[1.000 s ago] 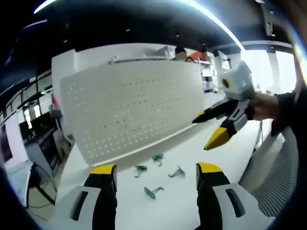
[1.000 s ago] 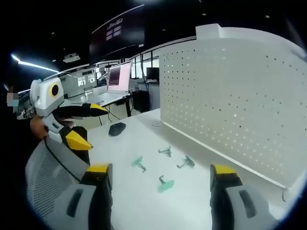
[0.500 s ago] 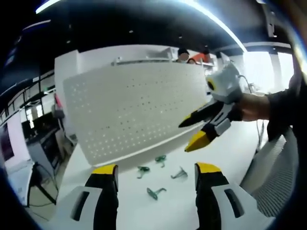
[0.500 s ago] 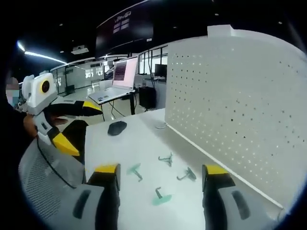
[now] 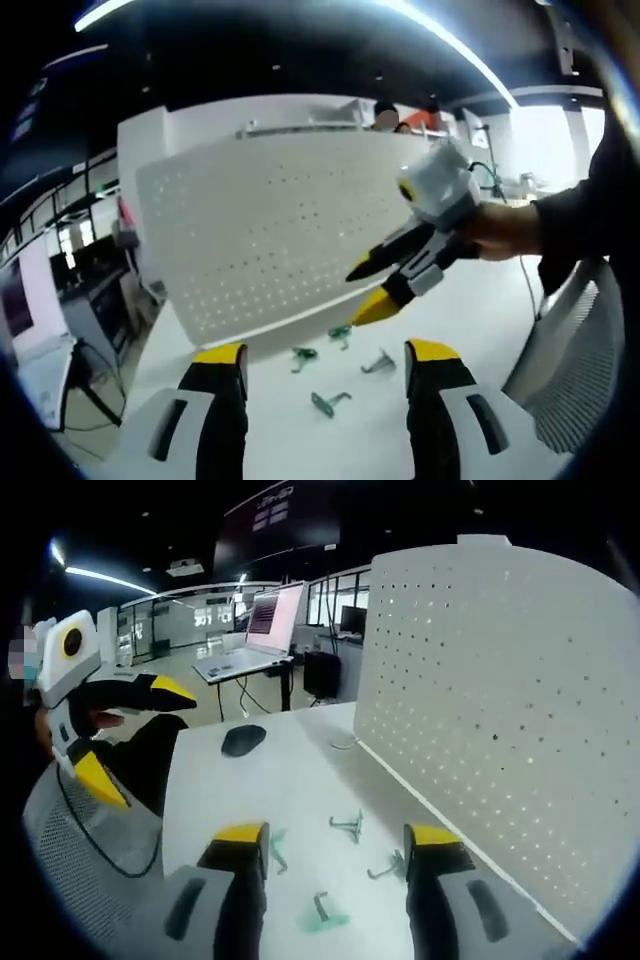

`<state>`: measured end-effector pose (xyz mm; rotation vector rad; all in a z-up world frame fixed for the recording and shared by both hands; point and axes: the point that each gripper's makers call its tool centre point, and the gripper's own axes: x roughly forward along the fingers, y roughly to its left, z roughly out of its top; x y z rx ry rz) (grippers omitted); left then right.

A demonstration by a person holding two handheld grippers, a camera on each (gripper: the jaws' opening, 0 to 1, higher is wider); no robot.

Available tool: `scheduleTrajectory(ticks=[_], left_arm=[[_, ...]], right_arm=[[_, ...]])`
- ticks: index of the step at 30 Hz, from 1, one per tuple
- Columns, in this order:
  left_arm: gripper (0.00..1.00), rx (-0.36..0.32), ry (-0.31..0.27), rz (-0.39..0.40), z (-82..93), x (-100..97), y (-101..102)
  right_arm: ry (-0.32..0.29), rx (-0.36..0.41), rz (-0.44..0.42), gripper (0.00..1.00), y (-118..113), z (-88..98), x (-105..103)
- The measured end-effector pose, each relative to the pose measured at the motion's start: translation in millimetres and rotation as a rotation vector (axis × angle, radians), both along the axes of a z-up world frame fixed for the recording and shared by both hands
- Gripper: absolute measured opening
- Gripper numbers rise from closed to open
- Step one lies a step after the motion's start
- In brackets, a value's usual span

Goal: Insert the hook assembly into the mounting plate slot until the hook locks in place.

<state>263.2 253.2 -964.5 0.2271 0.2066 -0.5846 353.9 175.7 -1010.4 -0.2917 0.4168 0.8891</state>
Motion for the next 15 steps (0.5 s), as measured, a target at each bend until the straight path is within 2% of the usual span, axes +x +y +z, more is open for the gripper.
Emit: scheduleTrajectory(ticks=[8, 15], left_arm=[[0.64, 0.001, 0.002, 0.000, -0.7, -0.1, -0.3], [0.63, 0.003, 0.004, -0.003, -1.8, 0.7, -0.6]], right_arm=[[0.047, -0.004, -0.005, 0.37, 7.0, -16.4, 13.6], [0.069, -0.004, -0.002, 0.33, 18.7, -29.0, 22.6]])
